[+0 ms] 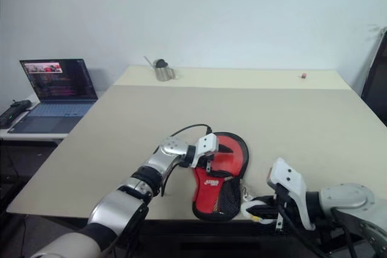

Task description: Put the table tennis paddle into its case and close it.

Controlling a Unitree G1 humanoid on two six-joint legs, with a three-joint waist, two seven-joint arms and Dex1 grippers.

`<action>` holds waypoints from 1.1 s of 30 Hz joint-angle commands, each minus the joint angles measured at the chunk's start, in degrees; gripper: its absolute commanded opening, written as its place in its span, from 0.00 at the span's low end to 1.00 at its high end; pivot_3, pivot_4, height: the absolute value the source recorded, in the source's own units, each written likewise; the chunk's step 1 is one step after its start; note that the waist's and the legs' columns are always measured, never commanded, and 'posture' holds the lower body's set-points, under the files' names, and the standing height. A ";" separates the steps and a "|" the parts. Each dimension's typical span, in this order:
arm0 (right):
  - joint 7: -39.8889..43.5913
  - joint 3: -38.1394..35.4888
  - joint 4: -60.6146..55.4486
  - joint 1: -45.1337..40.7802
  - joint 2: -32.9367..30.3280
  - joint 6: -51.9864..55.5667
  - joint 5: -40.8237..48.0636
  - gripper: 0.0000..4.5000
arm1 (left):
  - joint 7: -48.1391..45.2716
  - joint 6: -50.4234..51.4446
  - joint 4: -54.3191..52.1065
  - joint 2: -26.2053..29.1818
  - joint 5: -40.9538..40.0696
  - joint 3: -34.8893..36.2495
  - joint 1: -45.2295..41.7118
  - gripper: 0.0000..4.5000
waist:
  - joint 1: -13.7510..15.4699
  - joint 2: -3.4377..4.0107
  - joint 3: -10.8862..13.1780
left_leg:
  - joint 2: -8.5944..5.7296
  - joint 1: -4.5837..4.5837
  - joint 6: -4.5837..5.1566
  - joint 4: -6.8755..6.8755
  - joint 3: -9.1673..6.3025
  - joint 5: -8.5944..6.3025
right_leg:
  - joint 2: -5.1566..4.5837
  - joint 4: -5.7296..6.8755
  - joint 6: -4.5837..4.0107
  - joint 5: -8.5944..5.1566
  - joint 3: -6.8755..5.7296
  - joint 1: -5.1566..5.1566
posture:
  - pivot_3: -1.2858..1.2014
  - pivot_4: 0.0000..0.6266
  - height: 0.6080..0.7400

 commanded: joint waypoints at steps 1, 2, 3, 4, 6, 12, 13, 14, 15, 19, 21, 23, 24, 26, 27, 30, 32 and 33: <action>-1.91 -2.82 -4.10 2.74 0.24 0.00 5.28 0.04 | 1.84 1.62 3.83 -0.72 3.97 -2.05 1.47 0.97 | 0.26 -0.01 0.00 | 0.00 0.01 0.01 0.00 -0.01 0.00 | 0.00 -0.01 0.00 0.00 -0.01 0.02 | 0.52 0.24 1.00; -2.96 -3.25 -4.93 3.98 0.34 -0.02 6.24 0.04 | 2.00 1.64 3.97 -0.91 3.90 -1.95 1.34 0.97 | 0.41 -0.01 -0.01 | 0.00 0.02 0.01 0.00 -0.01 -0.01 | 0.00 -0.01 0.01 0.00 -0.02 0.03 | 0.52 0.24 1.00; -3.77 -3.81 -5.54 5.18 0.27 -0.14 7.08 0.04 | 2.17 1.68 4.18 -1.19 3.88 -1.89 1.14 0.97 | 0.62 -0.02 -0.03 | 0.00 0.03 0.01 0.00 -0.02 -0.01 | 0.00 -0.02 0.01 -0.01 -0.03 0.06 | 0.52 0.24 1.00; -4.64 -4.48 -6.11 6.47 0.16 -0.26 7.98 0.04 | 2.34 1.70 4.43 -1.55 3.89 -1.84 0.88 0.97 | 0.69 -0.03 -0.03 | 0.00 0.06 0.01 0.00 -0.03 -0.01 | 0.00 -0.02 0.01 -0.01 -0.05 0.09 | 0.52 0.24 1.00; -5.73 -5.88 -6.75 8.60 -0.47 -0.71 9.50 0.04 | 2.87 1.81 5.00 -2.35 4.05 -1.84 0.26 0.97 | 0.83 -0.05 -0.03 | 0.00 0.06 0.01 0.01 -0.07 -0.01 | -0.02 -0.03 0.03 -0.02 -0.10 0.13 | 0.52 0.24 1.00; -9.30 -9.96 -9.23 14.72 -1.69 -2.09 13.59 0.04 | 4.37 1.56 6.71 -4.81 4.91 -1.68 -1.67 0.97 | 1.09 -0.11 0.00 | -0.03 0.32 0.07 0.01 -0.15 -0.05 | -0.09 -0.13 0.13 -0.08 -0.25 0.51 | 0.52 0.24 1.00; -10.94 -9.80 -9.73 15.70 -2.16 -2.99 15.21 0.04 | 4.52 1.29 6.88 -5.03 5.03 -1.66 -1.82 0.97 | 1.10 -0.10 0.00 | -0.04 0.32 0.07 0.01 -0.16 -0.06 | -0.10 -0.14 0.14 -0.09 -0.26 0.53 | 0.52 0.24 1.00; -12.42 -9.57 -10.01 16.56 -2.78 -4.00 16.79 0.04 | 4.73 1.07 7.04 -5.24 5.14 -1.62 -1.97 0.97 | 1.13 -0.11 0.00 | -0.04 0.32 0.07 0.01 -0.17 -0.06 | -0.10 -0.14 0.14 -0.09 -0.26 0.53 | 0.52 0.24 1.00; -13.80 -9.34 -10.10 17.32 -3.50 -5.05 18.29 0.04 | 4.93 1.00 7.19 -5.49 5.20 -1.53 -2.17 0.97 | 1.14 -0.11 0.00 | -0.04 0.32 0.07 0.00 -0.19 -0.06 | -0.10 -0.15 0.15 -0.10 -0.28 0.53 | 0.52 0.24 1.00; -18.52 -7.67 -10.13 20.55 -6.82 -9.49 23.30 0.04 | 6.31 0.82 7.99 -6.67 5.72 -1.32 -3.22 0.97 | 1.39 -0.16 0.03 | -0.08 0.31 0.07 0.01 -0.24 -0.06 | -0.16 -0.18 0.15 -0.10 -0.33 0.58 | 0.52 0.24 1.00; -20.57 -6.20 -10.13 21.82 -8.58 -11.92 25.32 0.04 | 6.59 0.65 8.27 -6.92 5.98 -1.24 -3.41 0.97 | 1.59 -0.18 0.04 | -0.10 0.30 0.08 0.02 -0.24 -0.06 | -0.18 -0.21 0.17 -0.11 -0.33 0.60 | 0.52 0.24 1.00; -21.69 -5.30 -10.13 22.90 -10.20 -14.02 26.66 0.04 | 6.80 0.56 8.45 -7.12 6.28 -1.23 -3.50 0.97 | 1.71 -0.19 0.05 | -0.11 0.29 0.08 0.01 -0.27 -0.07 | -0.19 -0.24 0.18 -0.12 -0.36 0.61 | 0.52 0.24 1.00; -22.14 -4.35 -10.13 23.20 -11.04 -15.08 27.41 0.04 | 6.87 0.48 8.51 -7.09 6.41 -1.21 -3.51 0.97 | 1.80 -0.19 0.05 | -0.11 0.29 0.09 0.01 -0.27 -0.07 | -0.19 -0.25 0.19 -0.12 -0.37 0.61 | 0.52 0.24 1.00; -22.71 -2.27 -10.13 23.43 -12.59 -17.10 28.80 0.04 | 6.96 0.37 8.60 -6.98 6.59 -1.14 -3.53 0.97 | 1.86 -0.20 0.06 | -0.11 0.29 0.09 0.01 -0.28 -0.07 | -0.19 -0.27 0.19 -0.12 -0.38 0.62 | 0.52 0.24 1.00; -22.86 -1.71 -10.13 23.69 -13.32 -18.03 29.10 0.04 | 7.02 0.35 8.62 -7.00 6.66 -1.12 -3.55 0.97 | 1.90 -0.21 0.06 | -0.10 0.29 0.09 0.01 -0.29 -0.07 | -0.19 -0.28 0.19 -0.12 -0.39 0.62 | 0.52 0.24 1.00; -23.18 1.11 -10.13 23.34 -14.74 -20.65 30.14 0.04 | 7.30 0.24 8.67 -6.87 6.85 -1.12 -3.55 0.97 | 2.00 -0.22 0.06 | -0.09 0.28 0.09 0.01 -0.31 -0.07 | -0.19 -0.31 0.19 -0.12 -0.42 0.63 | 0.52 0.24 1.00; -23.24 2.83 -10.13 23.16 -15.59 -22.13 29.94 0.04 | 7.52 0.16 8.67 -6.69 6.92 -1.08 -3.49 0.97 | 2.05 -0.21 0.06 | -0.09 0.27 0.09 0.00 -0.33 -0.07 | -0.19 -0.35 0.19 -0.12 -0.43 0.63 | 0.52 0.24 1.00; -23.31 3.59 -10.13 23.09 -16.01 -22.87 29.64 0.04 | 7.75 0.16 8.68 -6.58 6.96 -1.06 -3.49 0.97 | 2.09 -0.21 0.06 | -0.09 0.26 0.09 -0.01 -0.34 -0.07 | -0.19 -0.38 0.19 -0.12 -0.44 0.63 | 0.52 0.24 1.00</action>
